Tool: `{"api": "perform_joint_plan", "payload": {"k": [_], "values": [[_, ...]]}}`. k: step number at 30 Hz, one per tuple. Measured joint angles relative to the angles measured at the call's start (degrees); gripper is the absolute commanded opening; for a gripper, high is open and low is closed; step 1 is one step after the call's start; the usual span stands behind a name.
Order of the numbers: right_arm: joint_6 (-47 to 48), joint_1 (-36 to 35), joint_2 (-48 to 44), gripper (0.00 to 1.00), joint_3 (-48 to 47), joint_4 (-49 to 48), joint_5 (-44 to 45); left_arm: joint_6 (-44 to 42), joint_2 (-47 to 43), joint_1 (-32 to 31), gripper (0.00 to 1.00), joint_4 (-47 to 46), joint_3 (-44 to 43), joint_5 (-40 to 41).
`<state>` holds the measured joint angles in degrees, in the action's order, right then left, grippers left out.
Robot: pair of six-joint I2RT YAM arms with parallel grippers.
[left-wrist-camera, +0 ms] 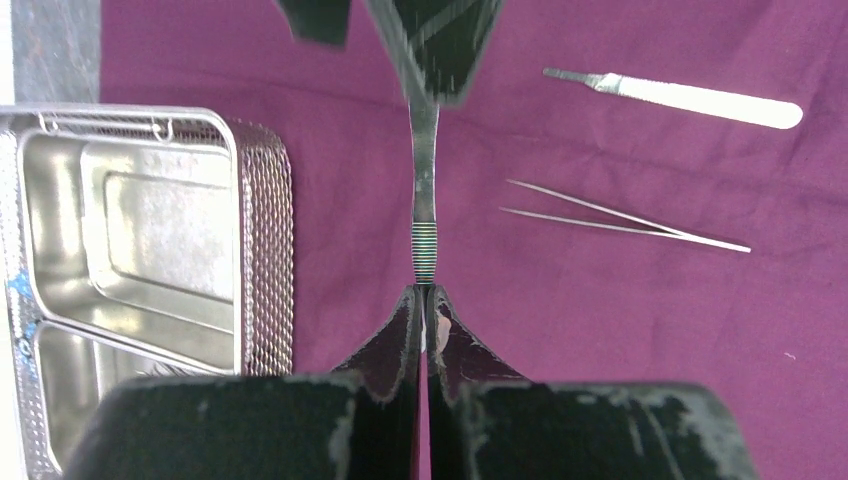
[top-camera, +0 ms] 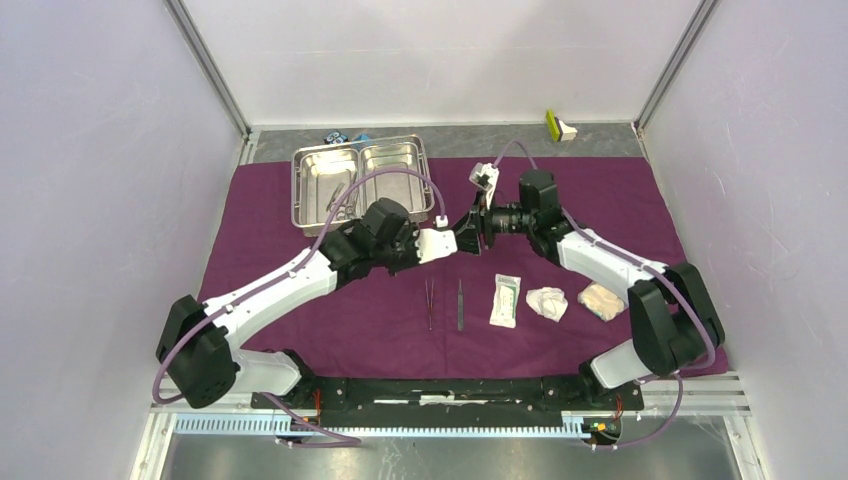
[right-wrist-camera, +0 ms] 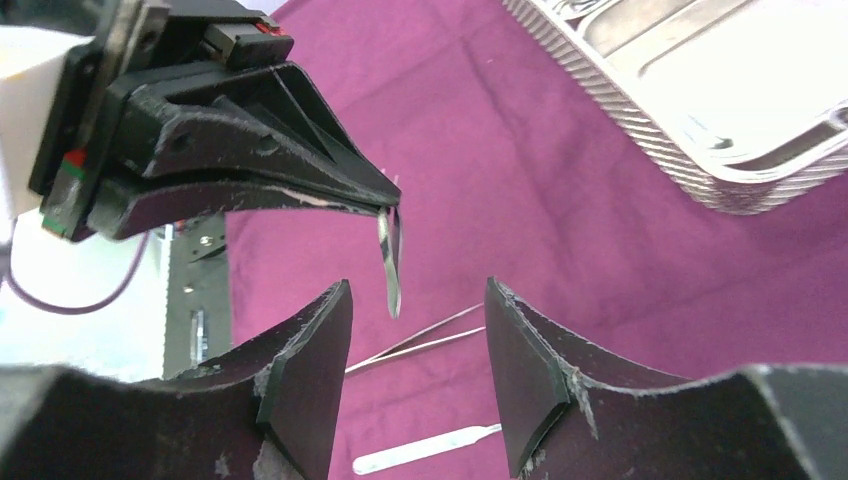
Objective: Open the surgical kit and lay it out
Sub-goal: Adjust the medical item.
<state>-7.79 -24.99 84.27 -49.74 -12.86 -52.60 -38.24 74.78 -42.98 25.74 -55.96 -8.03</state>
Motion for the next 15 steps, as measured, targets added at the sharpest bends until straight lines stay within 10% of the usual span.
{"api": "perform_joint_plan", "payload": {"k": [15], "values": [[-7.2,-1.1,6.5,0.35,-0.1,-6.1,-8.3,-2.1,-0.3,-3.7,0.02,-2.3,0.1,5.9]]}}
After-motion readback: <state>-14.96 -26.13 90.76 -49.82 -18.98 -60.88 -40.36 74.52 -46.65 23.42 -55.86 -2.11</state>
